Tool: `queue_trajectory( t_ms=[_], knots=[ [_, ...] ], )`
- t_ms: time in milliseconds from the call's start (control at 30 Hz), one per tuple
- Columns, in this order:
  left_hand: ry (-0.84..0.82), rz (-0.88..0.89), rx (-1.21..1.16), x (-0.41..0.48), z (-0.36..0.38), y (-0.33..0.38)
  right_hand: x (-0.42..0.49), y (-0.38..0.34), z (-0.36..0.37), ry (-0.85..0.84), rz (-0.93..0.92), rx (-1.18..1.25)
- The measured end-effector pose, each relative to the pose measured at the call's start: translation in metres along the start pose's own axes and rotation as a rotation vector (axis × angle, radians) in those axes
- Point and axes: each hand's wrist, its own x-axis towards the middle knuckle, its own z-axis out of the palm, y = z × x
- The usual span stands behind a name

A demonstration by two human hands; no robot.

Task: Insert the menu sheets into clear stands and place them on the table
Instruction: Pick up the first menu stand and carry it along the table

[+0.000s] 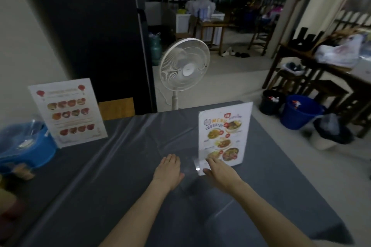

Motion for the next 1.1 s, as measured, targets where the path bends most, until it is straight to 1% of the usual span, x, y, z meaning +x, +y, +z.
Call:
queue_trajectory(
  t_ms=[167,333,433,500,567,633,700,767,833,967,1100],
  knots=[
    [0.013,0.029,-0.021,0.008,-0.006,0.024,-0.019,0.030,-0.018,0.033,0.079,0.041],
    [0.044,0.015,-0.063,0.018,-0.013,0.047,-0.022,0.065,-0.032,0.068,0.096,0.075],
    [0.043,-0.051,-0.119,0.025,-0.014,0.056,-0.021,0.086,-0.041,0.057,0.127,0.142],
    [0.042,-0.117,-0.178,0.030,-0.015,0.061,-0.019,0.104,-0.048,0.023,0.163,0.220],
    [0.044,-0.186,-0.254,0.033,-0.015,0.066,-0.014,0.122,-0.054,0.010,0.160,0.335],
    [0.045,-0.260,-0.375,0.035,-0.016,0.072,-0.005,0.138,-0.058,0.043,0.182,0.442],
    [0.053,-0.327,-0.526,0.038,-0.016,0.077,0.007,0.151,-0.064,0.091,0.244,0.506],
    [0.088,-0.379,-0.657,0.040,-0.018,0.082,0.018,0.160,-0.071,0.128,0.262,0.577],
    [0.179,-0.432,-0.809,0.043,-0.021,0.086,0.026,0.166,-0.077,0.165,0.238,0.661],
    [0.374,-0.503,-1.244,0.046,-0.027,0.094,0.040,0.172,-0.084,0.203,0.211,0.916],
    [0.501,-0.529,-1.450,0.051,-0.033,0.099,0.054,0.171,-0.086,0.219,0.200,1.159]
  ],
)
